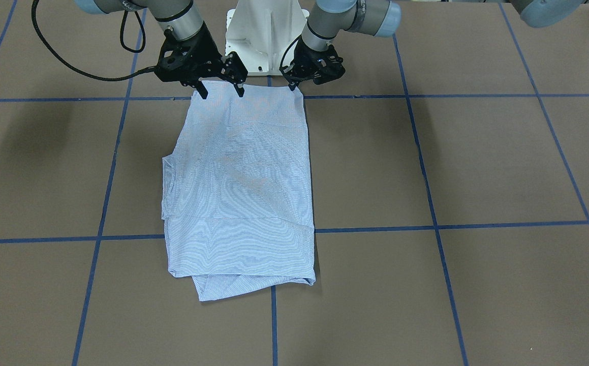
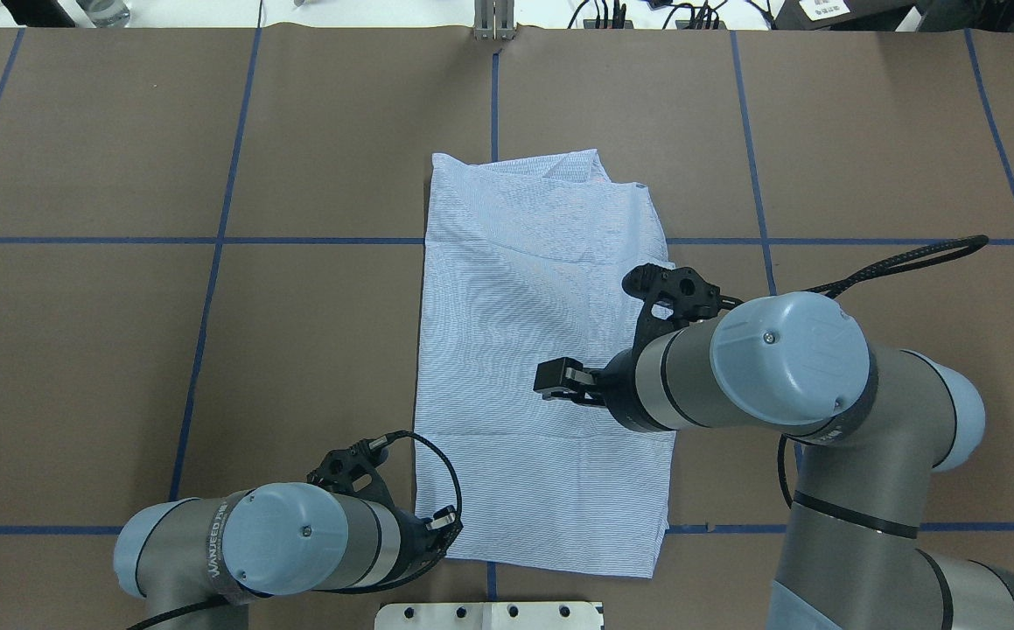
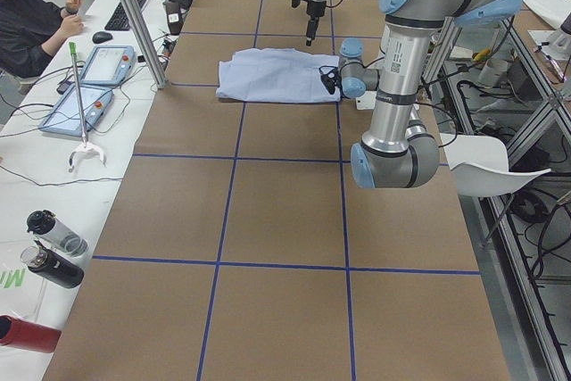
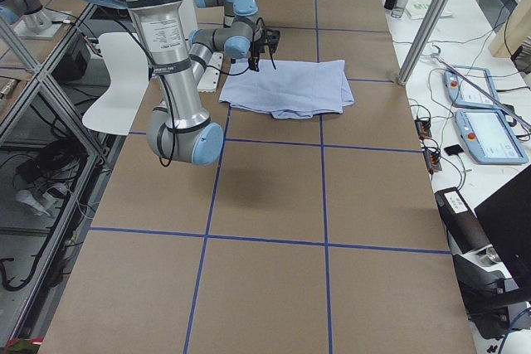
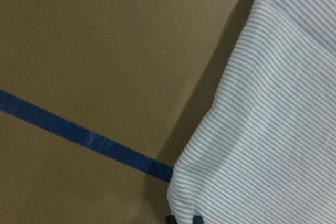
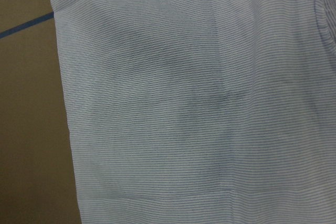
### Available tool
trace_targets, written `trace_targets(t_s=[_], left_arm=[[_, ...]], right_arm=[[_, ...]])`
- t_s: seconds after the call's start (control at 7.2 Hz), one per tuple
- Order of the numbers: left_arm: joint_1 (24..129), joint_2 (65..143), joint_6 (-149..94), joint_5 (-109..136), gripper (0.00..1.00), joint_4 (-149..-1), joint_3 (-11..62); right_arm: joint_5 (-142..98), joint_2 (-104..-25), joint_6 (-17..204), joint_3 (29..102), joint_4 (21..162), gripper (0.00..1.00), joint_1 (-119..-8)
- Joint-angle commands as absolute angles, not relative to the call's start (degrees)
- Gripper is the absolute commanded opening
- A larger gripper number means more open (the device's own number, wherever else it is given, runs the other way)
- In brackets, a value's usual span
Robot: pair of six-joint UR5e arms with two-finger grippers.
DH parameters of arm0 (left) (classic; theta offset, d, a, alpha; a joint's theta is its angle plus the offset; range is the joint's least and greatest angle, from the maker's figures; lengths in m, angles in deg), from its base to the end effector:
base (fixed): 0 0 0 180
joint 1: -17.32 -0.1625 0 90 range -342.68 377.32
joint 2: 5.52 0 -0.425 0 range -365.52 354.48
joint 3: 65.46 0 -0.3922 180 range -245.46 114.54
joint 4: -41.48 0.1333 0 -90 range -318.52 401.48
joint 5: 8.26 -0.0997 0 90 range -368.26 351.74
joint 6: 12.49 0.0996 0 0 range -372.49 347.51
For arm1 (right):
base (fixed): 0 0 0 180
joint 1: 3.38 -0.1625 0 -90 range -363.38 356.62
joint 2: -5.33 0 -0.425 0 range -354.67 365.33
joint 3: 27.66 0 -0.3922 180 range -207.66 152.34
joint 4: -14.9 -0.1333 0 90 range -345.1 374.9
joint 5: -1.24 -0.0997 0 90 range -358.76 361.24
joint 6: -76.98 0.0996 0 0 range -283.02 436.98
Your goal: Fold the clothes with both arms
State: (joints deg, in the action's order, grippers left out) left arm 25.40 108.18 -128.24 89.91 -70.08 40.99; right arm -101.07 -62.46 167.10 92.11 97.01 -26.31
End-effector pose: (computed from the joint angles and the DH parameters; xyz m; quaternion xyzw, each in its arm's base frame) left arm 0.5819 -0.2030 0.2577 -0.1390 0.4961 -0.2142 0.8299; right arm -0.4504 -0.3122 0.2096 0.0070 -0.5047 0.1197 0.8549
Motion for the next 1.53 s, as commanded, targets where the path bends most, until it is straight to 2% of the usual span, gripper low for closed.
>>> trace_targets(t_s=[0.0, 0.28, 0.97, 1.39], left_arm=[[26.2, 108.3, -128.2, 90.2, 0.00, -69.6, 42.0], [27.4, 108.7, -128.2, 90.4, 0.00, -66.0, 44.5], [28.5, 108.8, -128.2, 90.4, 0.00, -65.8, 44.6], [29.1, 108.7, -128.2, 90.4, 0.00, -65.8, 44.5]], right_arm=[[-101.2, -63.0, 167.2, 92.0, 97.2, 1.00, -26.2], [-100.6, -64.3, 174.4, 90.7, 97.7, 1.00, -22.3], [-94.3, -71.4, 192.5, 89.3, 97.9, 1.00, -7.6], [-93.0, -71.0, 192.6, 87.7, 97.9, 1.00, -8.5]])
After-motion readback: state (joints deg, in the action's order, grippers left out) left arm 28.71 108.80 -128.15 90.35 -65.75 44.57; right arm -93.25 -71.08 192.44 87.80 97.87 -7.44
